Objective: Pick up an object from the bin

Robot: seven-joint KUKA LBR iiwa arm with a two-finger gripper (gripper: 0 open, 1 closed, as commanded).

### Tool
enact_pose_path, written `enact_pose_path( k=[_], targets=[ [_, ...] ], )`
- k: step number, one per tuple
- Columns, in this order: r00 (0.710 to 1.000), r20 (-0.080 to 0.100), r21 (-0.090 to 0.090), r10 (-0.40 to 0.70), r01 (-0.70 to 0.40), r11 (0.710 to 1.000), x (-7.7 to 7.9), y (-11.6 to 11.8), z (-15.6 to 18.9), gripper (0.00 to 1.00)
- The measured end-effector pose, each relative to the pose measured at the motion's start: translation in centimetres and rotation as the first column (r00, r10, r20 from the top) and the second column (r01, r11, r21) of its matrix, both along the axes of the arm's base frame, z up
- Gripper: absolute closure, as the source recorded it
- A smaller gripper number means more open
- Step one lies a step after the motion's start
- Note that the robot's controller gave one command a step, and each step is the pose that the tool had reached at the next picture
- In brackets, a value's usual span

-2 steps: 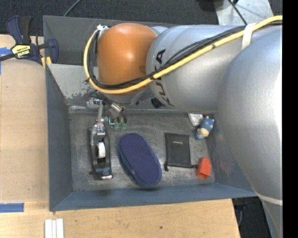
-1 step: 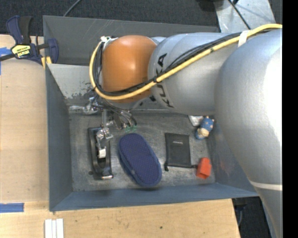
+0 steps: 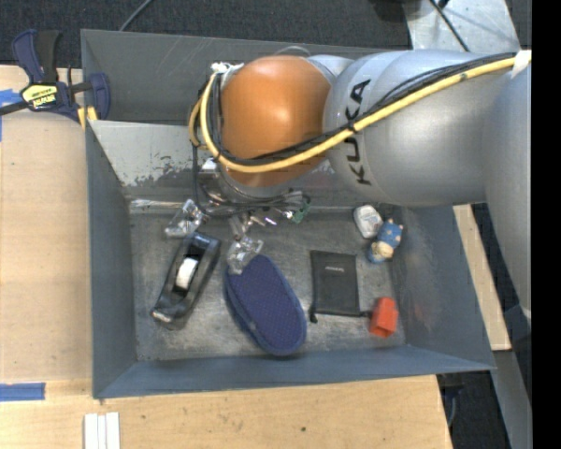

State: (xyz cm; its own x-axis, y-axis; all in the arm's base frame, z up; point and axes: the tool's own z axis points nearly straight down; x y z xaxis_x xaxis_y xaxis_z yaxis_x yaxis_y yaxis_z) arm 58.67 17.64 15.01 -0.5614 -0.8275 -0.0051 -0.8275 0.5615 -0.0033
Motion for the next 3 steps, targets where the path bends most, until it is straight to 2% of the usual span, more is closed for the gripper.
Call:
enact_pose_path(
  k=[1, 2, 3],
  targets=[
    [0.898, -0.002, -0.001, 0.44, -0.44, 0.898, 1.4, 1.3, -2.8, 0.0],
    [0.75, 0.005, -0.002, 0.661, -0.661, 0.75, 1.1, 0.7, -4.8, 0.0],
    [0.575, 0.01, -0.005, 0.818, -0.818, 0.575, 0.8, 1.3, -5.2, 0.0]
  ],
)
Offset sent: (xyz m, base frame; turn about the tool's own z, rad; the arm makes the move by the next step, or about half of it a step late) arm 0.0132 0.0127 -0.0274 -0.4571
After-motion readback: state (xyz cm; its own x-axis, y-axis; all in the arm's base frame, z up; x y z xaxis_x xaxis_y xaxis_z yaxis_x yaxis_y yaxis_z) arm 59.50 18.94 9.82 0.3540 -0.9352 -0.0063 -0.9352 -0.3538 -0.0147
